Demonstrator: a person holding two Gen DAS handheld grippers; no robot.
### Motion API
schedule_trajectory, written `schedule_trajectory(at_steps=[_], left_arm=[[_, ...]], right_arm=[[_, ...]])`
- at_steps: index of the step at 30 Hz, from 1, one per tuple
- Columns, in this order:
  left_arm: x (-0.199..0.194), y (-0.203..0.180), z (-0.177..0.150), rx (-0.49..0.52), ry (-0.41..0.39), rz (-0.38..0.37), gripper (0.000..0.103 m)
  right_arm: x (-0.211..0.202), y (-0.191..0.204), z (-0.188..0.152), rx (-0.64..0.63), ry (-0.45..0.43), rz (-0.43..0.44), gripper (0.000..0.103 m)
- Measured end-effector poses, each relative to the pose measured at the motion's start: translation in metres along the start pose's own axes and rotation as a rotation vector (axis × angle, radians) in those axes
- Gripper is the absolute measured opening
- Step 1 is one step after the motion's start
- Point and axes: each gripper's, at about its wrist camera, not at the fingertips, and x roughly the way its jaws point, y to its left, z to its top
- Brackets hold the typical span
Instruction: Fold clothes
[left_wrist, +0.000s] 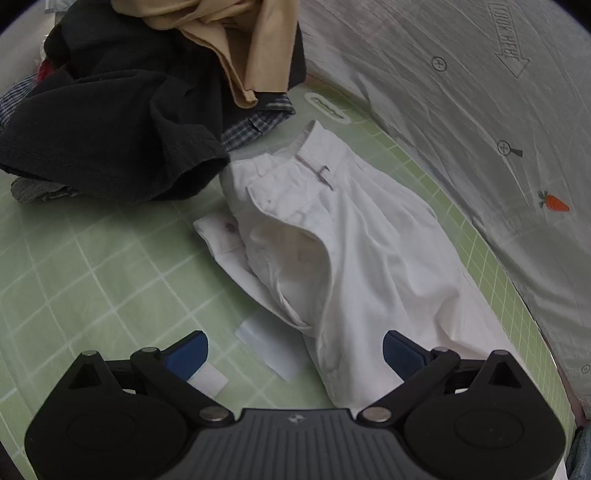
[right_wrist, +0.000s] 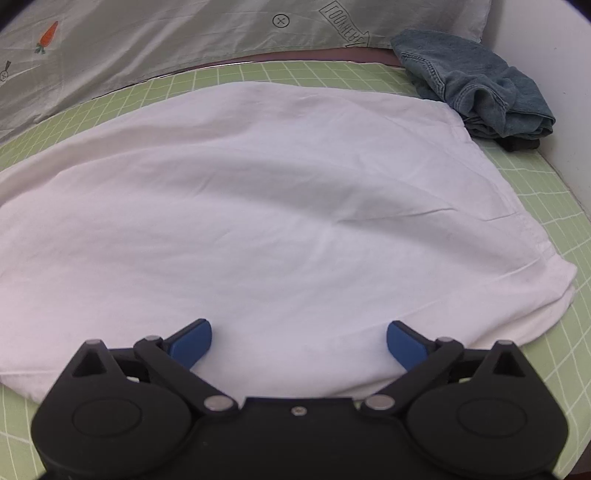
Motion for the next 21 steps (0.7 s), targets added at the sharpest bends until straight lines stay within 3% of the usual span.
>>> schedule_trajectory(at_steps=[2,7,12,14,16,21], left_arm=[[0.007,0.021,0.015,-0.069,0.001,0.007,0.100],[0.045,0.053,0.048,-0.211,0.047,-0.088,0.100],[0.068,0.043,0.064,-0.157,0.056,-0.138,0.100],[0.072,0.042,0.065,-0.182,0.050,-0.172,0.100],[0.076,0.046,0.062,-0.230,0.052,-0.211,0.100],[0.077,0.068,0.042,-0.362,0.051,-0.405,0.100]], right_arm=[[-0.001,0.004,-0.006,0.051,-0.010,0.001,0.103],[-0.003,0.007,-0.009,0.135,-0.009,-0.042,0.103],[-0.005,0.013,-0.010,0.233,0.021,-0.108,0.103],[-0.005,0.012,-0.010,0.293,0.042,-0.114,0.103],[-0.005,0.011,-0.011,0.328,0.057,-0.115,0.103],[-0.005,0.013,-0.010,0.315,0.066,-0.108,0.103]])
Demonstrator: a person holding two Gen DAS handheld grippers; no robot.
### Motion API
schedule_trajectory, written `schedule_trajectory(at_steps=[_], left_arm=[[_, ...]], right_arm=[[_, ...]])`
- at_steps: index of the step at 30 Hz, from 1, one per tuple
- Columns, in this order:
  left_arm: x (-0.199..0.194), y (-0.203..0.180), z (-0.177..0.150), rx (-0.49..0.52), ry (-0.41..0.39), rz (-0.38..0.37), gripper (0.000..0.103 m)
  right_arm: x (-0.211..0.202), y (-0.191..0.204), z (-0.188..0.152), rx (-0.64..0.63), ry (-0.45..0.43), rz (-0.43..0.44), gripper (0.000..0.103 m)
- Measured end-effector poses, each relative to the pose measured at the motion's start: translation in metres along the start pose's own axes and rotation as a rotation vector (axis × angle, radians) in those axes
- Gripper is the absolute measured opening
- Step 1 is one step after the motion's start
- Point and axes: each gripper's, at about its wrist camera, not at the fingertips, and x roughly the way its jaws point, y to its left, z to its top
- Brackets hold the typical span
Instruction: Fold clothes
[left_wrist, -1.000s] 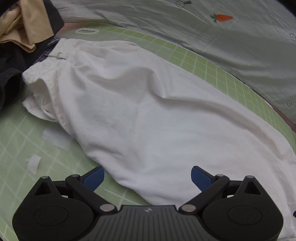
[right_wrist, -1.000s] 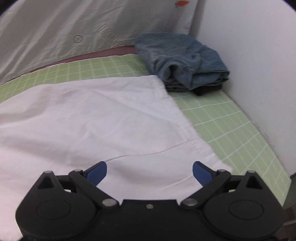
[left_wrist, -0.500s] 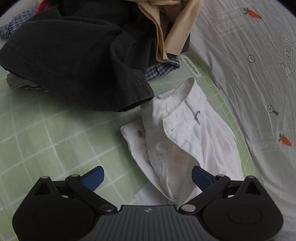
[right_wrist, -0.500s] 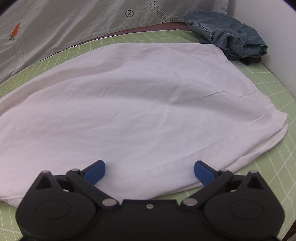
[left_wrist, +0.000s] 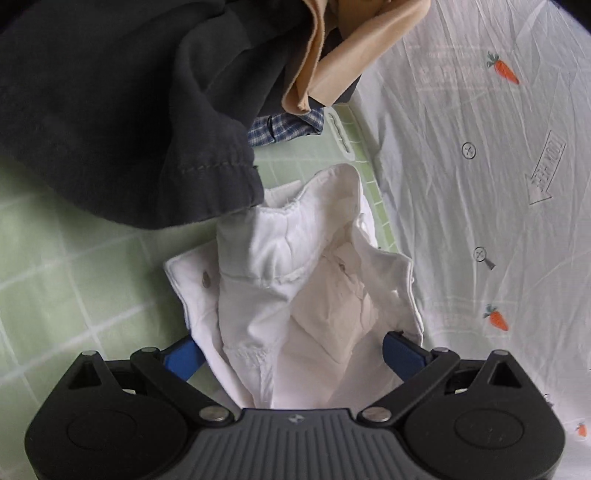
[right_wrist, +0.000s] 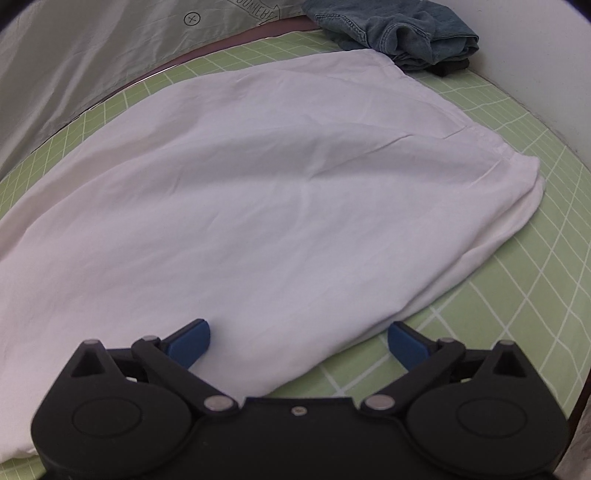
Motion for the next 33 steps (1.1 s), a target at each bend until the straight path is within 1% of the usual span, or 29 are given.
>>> schedule_trajectory(at_steps=[3,5,6,9,14,18,20,21,22,23,24,25,26,27,28,30,33], left_arm=[[-0.012,0.006,-0.009,0.010,-0.025,-0.049,0.100],[-0.018,0.010,-0.014,0.005,-0.020,-0.096,0.100],[-0.021,0.012,-0.016,0.003,-0.026,-0.102,0.100],[-0.022,0.011,-0.021,0.030,-0.062,-0.066,0.100],[0.001,0.001,-0.021,0.083,-0.069,0.050,0.101],[0.011,0.000,-0.014,0.047,-0.082,0.055,0.101],[0.014,-0.005,-0.012,0.072,-0.093,0.093,0.099],[0.015,-0.009,-0.013,0.092,-0.096,0.118,0.096],[0.016,-0.012,-0.013,0.112,-0.099,0.144,0.079],[0.017,-0.016,-0.014,0.139,-0.104,0.190,0.061],[0.018,-0.020,-0.015,0.166,-0.109,0.236,0.054],[0.017,-0.021,-0.016,0.183,-0.113,0.256,0.045],[0.015,-0.022,-0.017,0.192,-0.121,0.252,0.035],[0.010,-0.023,-0.019,0.207,-0.131,0.236,0.028],[0.005,-0.027,-0.021,0.233,-0.142,0.218,0.018],[-0.005,-0.040,-0.027,0.309,-0.167,0.204,0.015],[-0.021,-0.070,-0.043,0.455,-0.198,0.158,0.013]], right_arm=[[0.000,0.000,0.001,-0.015,0.003,0.009,0.103],[0.000,0.000,0.001,-0.029,0.003,0.017,0.103],[0.000,0.000,0.002,-0.035,0.004,0.020,0.103],[0.001,0.000,0.003,-0.051,0.003,0.028,0.103],[0.001,-0.001,0.003,-0.068,-0.002,0.038,0.103],[0.001,-0.001,0.004,-0.075,0.004,0.043,0.103],[0.000,-0.002,0.003,-0.082,-0.001,0.048,0.103],[0.000,-0.003,0.003,-0.083,-0.003,0.050,0.103],[0.000,-0.003,0.002,-0.084,-0.006,0.050,0.103],[0.000,-0.003,0.002,-0.086,-0.008,0.050,0.103],[0.000,-0.002,0.002,-0.088,-0.011,0.051,0.103],[0.000,-0.002,0.002,-0.091,-0.013,0.052,0.103],[0.001,-0.002,0.001,-0.095,-0.014,0.054,0.103],[0.001,-0.002,0.001,-0.099,-0.016,0.056,0.103],[0.001,-0.002,0.001,-0.102,-0.019,0.058,0.103],[0.001,-0.002,0.000,-0.107,-0.024,0.061,0.103],[0.001,-0.002,0.000,-0.118,-0.033,0.068,0.103]])
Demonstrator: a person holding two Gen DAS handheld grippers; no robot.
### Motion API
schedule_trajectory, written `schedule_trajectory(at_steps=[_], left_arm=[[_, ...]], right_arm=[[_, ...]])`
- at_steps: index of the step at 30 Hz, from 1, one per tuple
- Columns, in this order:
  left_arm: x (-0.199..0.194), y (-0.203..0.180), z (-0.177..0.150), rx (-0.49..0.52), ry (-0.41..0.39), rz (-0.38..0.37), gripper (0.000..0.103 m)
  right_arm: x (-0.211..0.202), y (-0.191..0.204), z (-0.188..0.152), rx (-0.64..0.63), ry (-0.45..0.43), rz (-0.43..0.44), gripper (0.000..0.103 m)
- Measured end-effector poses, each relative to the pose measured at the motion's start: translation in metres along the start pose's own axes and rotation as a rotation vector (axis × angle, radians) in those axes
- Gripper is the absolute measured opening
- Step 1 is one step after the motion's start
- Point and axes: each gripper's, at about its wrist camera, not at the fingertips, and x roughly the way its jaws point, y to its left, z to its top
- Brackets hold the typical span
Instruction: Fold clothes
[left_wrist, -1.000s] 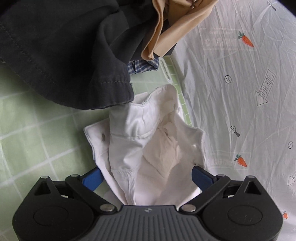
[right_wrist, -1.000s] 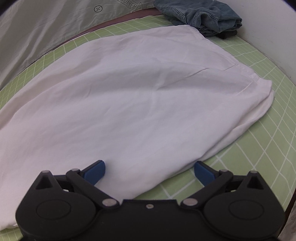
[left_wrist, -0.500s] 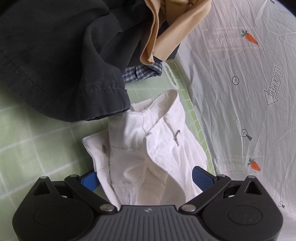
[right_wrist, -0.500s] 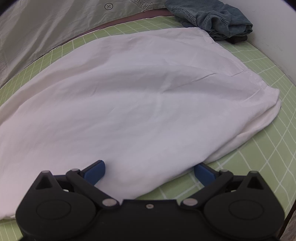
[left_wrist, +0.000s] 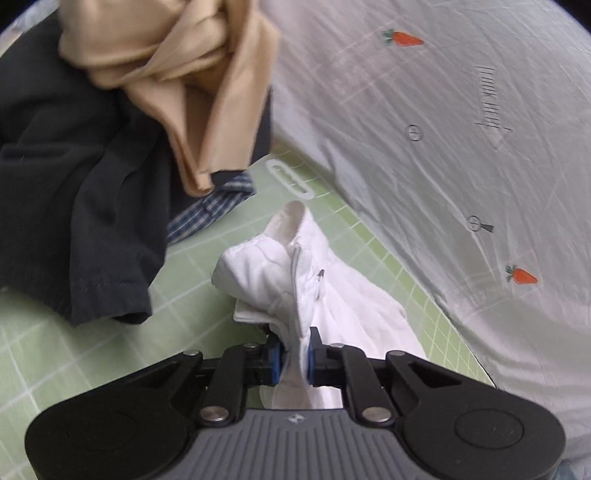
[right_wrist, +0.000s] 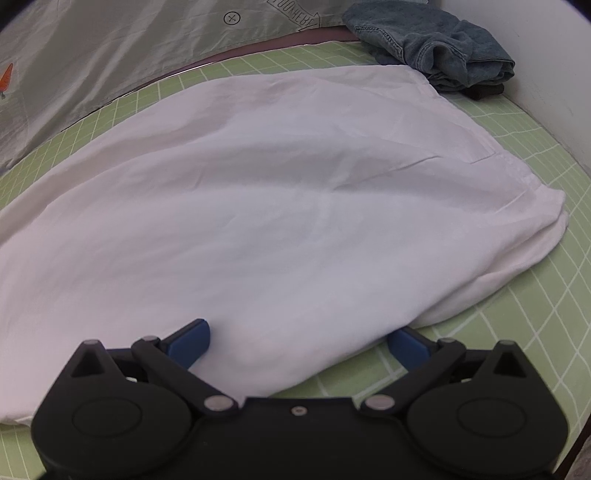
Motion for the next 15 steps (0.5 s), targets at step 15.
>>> schedule_trajectory(at_steps=[15], left_arm=[[0.017,-0.165,-0.176,0.772,0.392,-0.402,0.031]], right_arm=[[-0.002,-0.005,-0.004,-0.072,-0.035,0.058,0.103]])
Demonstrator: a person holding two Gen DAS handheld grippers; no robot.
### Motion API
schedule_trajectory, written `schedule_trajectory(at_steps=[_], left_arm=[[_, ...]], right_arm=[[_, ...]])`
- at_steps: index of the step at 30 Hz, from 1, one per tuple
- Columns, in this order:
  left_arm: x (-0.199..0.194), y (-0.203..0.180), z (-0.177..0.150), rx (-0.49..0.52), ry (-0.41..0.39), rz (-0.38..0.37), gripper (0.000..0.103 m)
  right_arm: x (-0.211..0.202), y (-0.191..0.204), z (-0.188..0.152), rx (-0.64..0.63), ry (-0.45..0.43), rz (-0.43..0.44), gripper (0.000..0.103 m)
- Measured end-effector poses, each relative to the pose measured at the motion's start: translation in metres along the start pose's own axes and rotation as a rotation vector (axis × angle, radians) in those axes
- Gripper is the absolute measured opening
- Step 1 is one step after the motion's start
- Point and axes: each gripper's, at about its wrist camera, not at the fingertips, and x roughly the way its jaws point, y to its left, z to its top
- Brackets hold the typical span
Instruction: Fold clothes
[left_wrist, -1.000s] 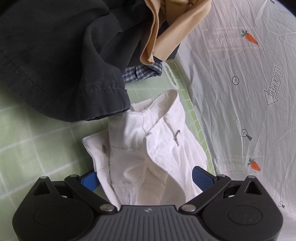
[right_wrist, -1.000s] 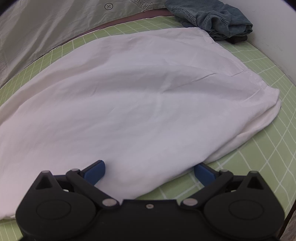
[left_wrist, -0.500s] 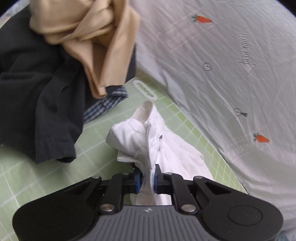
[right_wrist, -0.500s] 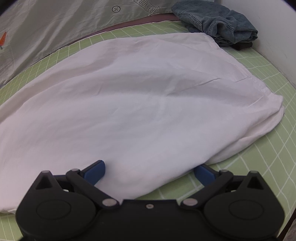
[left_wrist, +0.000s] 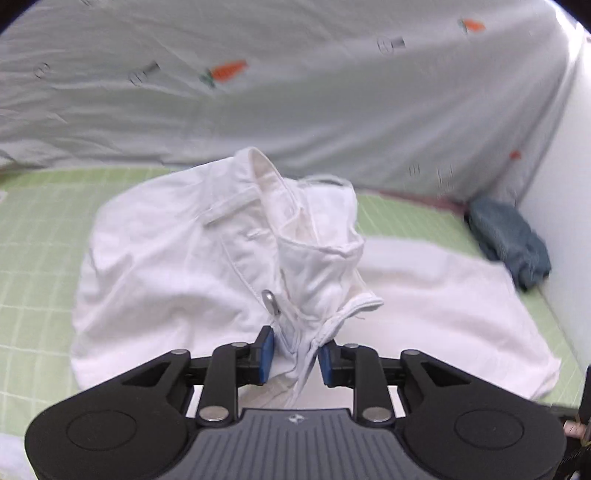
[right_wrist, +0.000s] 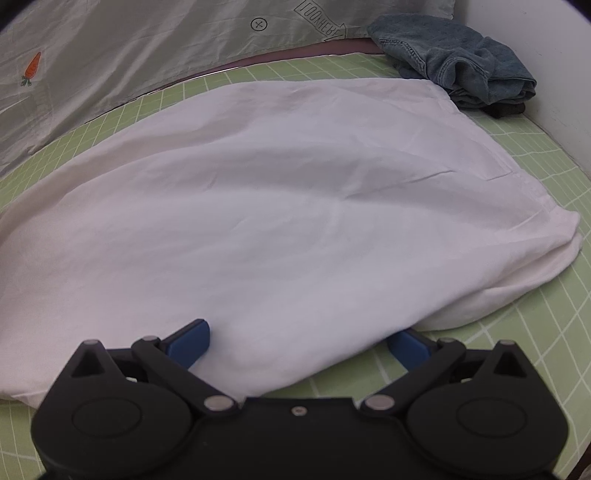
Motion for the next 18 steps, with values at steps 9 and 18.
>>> schedule_trajectory(at_steps=[9,18], left_arm=[[-0.004,-0.004,-0.010,0.012,0.038,-0.002,0.075],[-0.001,0.009,-0.001,0.017,0.009,0.187,0.093]], right_arm=[[-0.001,-0.001,-0.002,-0.006,-0.010,0.014,0.103],[-0.008,-0.018,-0.001,0.057,0.013,0.034,0.103]])
